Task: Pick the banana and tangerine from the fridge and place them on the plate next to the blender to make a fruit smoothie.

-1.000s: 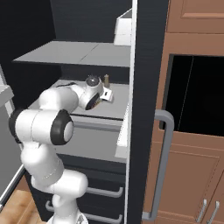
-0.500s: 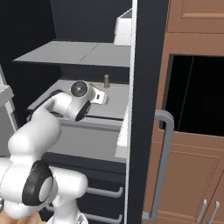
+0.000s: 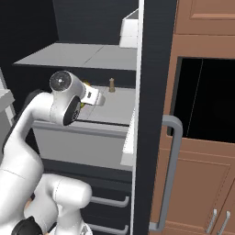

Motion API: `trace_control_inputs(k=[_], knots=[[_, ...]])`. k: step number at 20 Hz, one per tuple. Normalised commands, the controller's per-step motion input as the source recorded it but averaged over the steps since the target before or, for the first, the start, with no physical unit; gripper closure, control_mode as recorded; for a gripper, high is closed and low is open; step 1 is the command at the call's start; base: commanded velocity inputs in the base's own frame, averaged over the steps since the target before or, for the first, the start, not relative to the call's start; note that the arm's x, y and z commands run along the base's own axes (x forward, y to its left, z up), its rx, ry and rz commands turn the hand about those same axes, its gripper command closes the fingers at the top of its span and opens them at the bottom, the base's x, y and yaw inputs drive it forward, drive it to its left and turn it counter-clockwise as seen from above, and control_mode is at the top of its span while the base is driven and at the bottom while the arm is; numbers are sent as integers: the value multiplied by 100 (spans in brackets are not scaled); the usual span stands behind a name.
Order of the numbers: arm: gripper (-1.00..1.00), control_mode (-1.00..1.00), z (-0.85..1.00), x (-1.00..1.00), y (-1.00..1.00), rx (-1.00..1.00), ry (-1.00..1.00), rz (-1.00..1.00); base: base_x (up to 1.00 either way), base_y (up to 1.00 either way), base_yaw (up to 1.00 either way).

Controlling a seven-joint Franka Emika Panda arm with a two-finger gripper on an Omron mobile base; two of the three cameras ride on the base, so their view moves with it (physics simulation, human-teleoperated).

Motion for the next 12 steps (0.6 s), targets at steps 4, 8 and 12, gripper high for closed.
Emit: trace_control_inputs(k=[4, 8, 12], knots=[[100, -100, 56, -100, 3, 0, 38, 0, 0, 0, 0], [100, -100, 2, -32, 11, 0, 20, 0, 0, 0, 0], [100, -100, -8, -6, 0, 0, 0, 0, 0, 0, 0]])
